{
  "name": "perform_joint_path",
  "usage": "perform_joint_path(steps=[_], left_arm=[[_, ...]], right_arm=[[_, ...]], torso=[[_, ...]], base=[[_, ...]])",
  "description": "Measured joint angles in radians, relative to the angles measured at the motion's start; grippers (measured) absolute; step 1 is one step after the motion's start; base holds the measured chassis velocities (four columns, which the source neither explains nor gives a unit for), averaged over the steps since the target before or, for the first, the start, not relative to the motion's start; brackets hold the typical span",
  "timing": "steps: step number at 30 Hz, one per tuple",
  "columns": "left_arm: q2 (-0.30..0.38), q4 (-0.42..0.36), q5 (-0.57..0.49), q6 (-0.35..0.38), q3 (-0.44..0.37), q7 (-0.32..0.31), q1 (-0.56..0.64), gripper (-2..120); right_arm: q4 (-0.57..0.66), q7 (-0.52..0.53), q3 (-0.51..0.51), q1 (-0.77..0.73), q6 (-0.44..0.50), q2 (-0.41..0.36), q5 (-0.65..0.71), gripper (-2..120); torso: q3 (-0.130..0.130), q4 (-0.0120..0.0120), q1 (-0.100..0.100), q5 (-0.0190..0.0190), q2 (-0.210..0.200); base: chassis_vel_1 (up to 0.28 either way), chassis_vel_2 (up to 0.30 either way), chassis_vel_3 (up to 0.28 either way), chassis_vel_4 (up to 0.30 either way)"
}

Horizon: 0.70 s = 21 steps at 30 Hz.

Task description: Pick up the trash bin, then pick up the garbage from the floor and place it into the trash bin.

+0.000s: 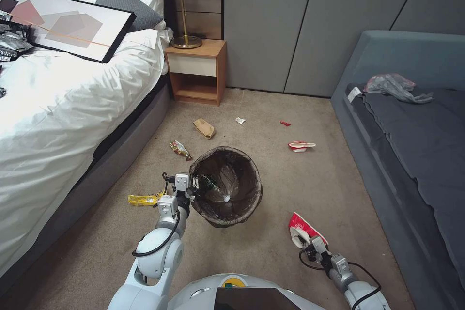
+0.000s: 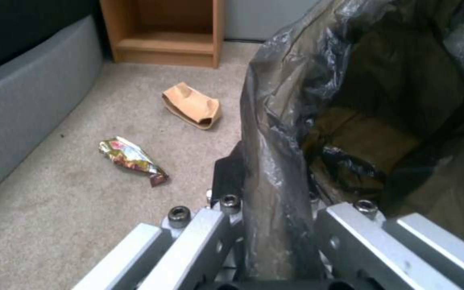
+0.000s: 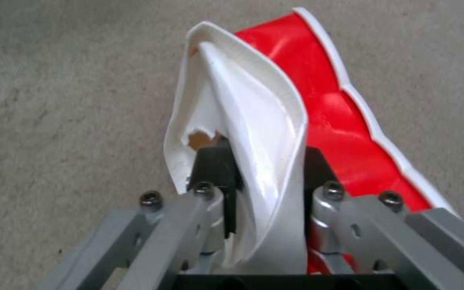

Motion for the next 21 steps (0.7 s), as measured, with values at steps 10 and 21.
perform_joint_path(steps=[10,21], left_arm=[[0.001,0.006,0.0,0.003,0.0,0.0,-0.005,2],[0.001,0.029,0.002,0.009,0.003,0.001,-0.01,2]], right_arm=[[0.017,0.002,0.009,0.001,0.016,-0.007,-0.004,6],[0.244,0.075,0.035,-0.032,0.036,-0.004,0.087,6]], torso=[[0.0,-0.0002,0.0,0.0,0.0],[0.0,-0.0002,0.0,0.0,0.0]], base=[[0.0,0.0,0.0,0.0],[0.0,0.0,0.0,0.0]])
